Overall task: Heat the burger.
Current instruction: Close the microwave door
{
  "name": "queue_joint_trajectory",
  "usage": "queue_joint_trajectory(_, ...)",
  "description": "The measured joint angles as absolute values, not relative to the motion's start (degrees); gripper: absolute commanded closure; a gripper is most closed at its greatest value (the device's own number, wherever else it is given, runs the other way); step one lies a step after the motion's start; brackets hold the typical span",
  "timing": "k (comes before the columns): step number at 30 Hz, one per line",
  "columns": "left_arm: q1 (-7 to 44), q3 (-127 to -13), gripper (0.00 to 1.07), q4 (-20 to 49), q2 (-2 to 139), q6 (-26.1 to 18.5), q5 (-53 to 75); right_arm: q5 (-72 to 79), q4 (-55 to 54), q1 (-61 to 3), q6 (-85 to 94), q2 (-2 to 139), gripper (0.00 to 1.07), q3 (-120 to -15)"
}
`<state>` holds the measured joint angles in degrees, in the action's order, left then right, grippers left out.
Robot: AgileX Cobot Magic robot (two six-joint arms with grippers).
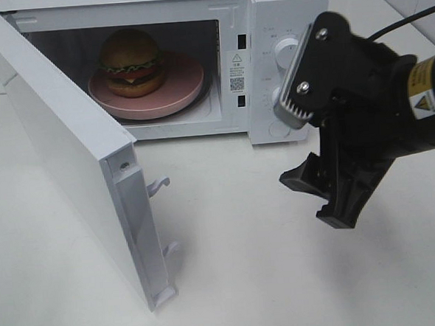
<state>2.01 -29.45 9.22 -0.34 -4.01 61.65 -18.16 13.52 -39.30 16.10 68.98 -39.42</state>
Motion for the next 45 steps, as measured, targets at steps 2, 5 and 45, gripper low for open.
queue_joint_trajectory(2,2.01,-29.45,0.09,9.22,-0.34,-4.01,61.65,-19.42,13.52,-39.3,13.58,67.55,0.34,-39.42)
queue_joint_trajectory(5,2.01,-29.45,0.09,9.22,-0.34,-4.01,61.65,-25.95,13.52,-39.3,5.04,62.74,0.34,-39.42)
queue_joint_trajectory(45,2.01,-29.45,0.09,9.22,-0.34,-4.01,61.65,-59.76,9.97,-24.69,-5.73,24.47,0.31,-39.42)
